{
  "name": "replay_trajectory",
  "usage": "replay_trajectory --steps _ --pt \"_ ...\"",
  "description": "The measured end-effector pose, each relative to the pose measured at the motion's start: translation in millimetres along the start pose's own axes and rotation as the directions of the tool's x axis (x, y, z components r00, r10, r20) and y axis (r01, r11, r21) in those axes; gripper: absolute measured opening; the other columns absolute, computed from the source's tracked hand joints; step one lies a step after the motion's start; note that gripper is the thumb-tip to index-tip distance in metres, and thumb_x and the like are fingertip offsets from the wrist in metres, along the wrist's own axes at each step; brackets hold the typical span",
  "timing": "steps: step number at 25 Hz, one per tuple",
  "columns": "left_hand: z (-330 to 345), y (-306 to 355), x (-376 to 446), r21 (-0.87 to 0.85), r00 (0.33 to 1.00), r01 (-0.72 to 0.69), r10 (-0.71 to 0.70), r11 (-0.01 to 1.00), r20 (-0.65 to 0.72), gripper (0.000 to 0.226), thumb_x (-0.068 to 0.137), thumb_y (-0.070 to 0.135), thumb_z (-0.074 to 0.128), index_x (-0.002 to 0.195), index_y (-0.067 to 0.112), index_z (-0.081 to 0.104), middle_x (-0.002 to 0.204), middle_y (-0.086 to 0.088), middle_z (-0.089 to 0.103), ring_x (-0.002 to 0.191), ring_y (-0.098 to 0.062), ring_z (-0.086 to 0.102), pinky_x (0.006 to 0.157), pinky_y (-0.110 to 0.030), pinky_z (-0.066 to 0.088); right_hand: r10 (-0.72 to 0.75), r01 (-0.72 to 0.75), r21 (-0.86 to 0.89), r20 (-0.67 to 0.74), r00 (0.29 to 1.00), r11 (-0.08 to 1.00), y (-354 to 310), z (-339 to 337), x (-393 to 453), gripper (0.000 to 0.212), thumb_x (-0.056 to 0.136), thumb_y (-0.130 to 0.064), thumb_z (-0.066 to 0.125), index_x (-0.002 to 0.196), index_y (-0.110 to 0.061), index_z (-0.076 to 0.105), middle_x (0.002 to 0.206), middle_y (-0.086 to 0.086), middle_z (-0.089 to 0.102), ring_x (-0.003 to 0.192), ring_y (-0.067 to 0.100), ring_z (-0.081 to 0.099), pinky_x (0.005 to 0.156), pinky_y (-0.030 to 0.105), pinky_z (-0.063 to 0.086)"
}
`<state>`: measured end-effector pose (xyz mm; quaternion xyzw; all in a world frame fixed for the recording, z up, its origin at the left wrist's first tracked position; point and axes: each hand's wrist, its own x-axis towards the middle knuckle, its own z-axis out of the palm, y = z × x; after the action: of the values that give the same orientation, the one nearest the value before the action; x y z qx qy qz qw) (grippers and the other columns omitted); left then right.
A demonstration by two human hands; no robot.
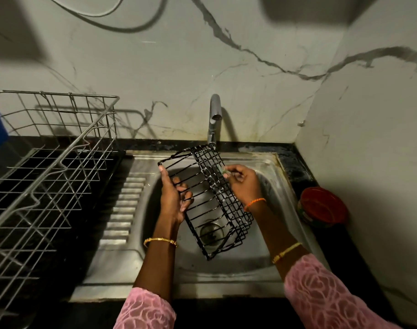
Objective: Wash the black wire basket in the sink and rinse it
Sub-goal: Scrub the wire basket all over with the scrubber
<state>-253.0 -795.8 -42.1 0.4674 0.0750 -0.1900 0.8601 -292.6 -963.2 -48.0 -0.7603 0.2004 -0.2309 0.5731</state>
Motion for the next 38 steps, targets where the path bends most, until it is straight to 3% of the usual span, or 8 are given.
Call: replay_trajectory --steps 6,12,15,22,25,29,34,38 --pt "-11 -1 14 -0.026 1.0 0.003 -0.003 1.0 -0.014 0.055 0.083 0.076 0.034 0.065 0.024 0.036 0.047 0.009 0.03 0.028 -0.006 0.021 0.035 -0.013 0.009 -0.035 0.03 -0.196 -0.021 0.999 0.98 52 -26 -51 0.014 0.084 -0.001 0.061 0.094 -0.005 0.069 0.094 0.009 0.068 0.085 0.016 0.063 0.066 0.002 0.045" --pt "-9 4 19 -0.06 1.0 -0.003 0.004 0.998 0.021 0.056 0.081 0.078 0.034 0.062 0.025 0.037 0.048 0.009 0.031 0.027 -0.007 0.024 0.032 -0.01 0.011 -0.114 0.114 -0.045 -0.007 0.993 0.992 21 -6 -18 0.016 0.084 0.003 0.059 0.097 -0.002 0.066 0.103 0.012 0.066 0.093 0.017 0.063 0.083 0.019 0.052" --pt "-7 11 19 -0.119 0.999 -0.037 0.041 0.992 0.026 0.056 0.086 0.073 0.033 0.058 0.025 0.036 0.047 0.009 0.028 0.027 -0.006 0.022 0.032 -0.008 0.011 -0.12 0.109 -0.176 -0.051 0.991 0.978 38 -20 -36 0.015 0.086 0.0 0.058 0.098 -0.002 0.067 0.096 0.008 0.067 0.083 0.012 0.062 0.071 0.008 0.048" --pt "-18 10 20 -0.147 0.998 -0.058 0.056 0.987 -0.017 0.054 0.089 0.069 0.031 0.062 0.023 0.033 0.045 0.009 0.029 0.028 -0.004 0.021 0.03 -0.008 0.012 0.194 -0.189 0.046 -0.225 0.955 0.981 78 -33 -83 0.016 0.084 0.01 0.056 0.096 0.006 0.066 0.095 0.022 0.066 0.067 -0.001 0.06 0.059 0.006 0.046" --pt "-18 14 16 -0.114 0.998 -0.045 0.05 0.992 0.037 0.055 0.087 0.072 0.029 0.061 0.025 0.034 0.045 0.01 0.029 0.026 -0.005 0.022 0.031 -0.007 0.013 0.016 -0.01 0.02 -0.324 0.946 1.0 41 -29 -51 0.017 0.086 0.002 0.058 0.102 0.001 0.065 0.093 0.009 0.065 0.075 -0.005 0.061 0.069 0.009 0.049" --pt "-13 15 9 0.016 0.993 -0.062 0.06 0.998 0.099 0.053 0.088 0.071 0.026 0.062 0.025 0.031 0.044 0.008 0.028 0.026 -0.005 0.021 0.032 -0.006 0.012 -0.121 0.132 0.084 -0.132 0.984 0.988 -20 5 18 0.022 0.083 0.0 0.062 0.09 -0.021 0.067 0.105 0.009 0.067 0.095 0.018 0.062 0.08 0.022 0.052" --pt "-5 14 8 0.083 0.985 -0.054 0.04 0.995 0.168 0.054 0.085 0.073 0.027 0.059 0.026 0.025 0.044 0.009 0.023 0.026 -0.006 0.015 0.034 -0.009 0.007 -0.312 0.315 0.022 -0.091 0.946 0.949 -64 41 71 0.016 0.081 0.008 0.061 0.094 0.003 0.068 0.104 0.021 0.065 0.094 0.025 0.062 0.075 0.003 0.046" --pt "-2 7 8 0.161 0.986 -0.04 0.013 0.986 0.164 0.056 0.076 0.078 0.035 0.056 0.026 0.028 0.045 0.008 0.023 0.027 -0.007 0.016 0.033 -0.01 0.009 -0.349 0.349 -0.022 -0.115 0.93 0.937 -39 28 51 0.019 0.082 0.01 0.057 0.093 0.001 0.068 0.1 0.018 0.063 0.087 0.008 0.059 0.076 0.003 0.045"
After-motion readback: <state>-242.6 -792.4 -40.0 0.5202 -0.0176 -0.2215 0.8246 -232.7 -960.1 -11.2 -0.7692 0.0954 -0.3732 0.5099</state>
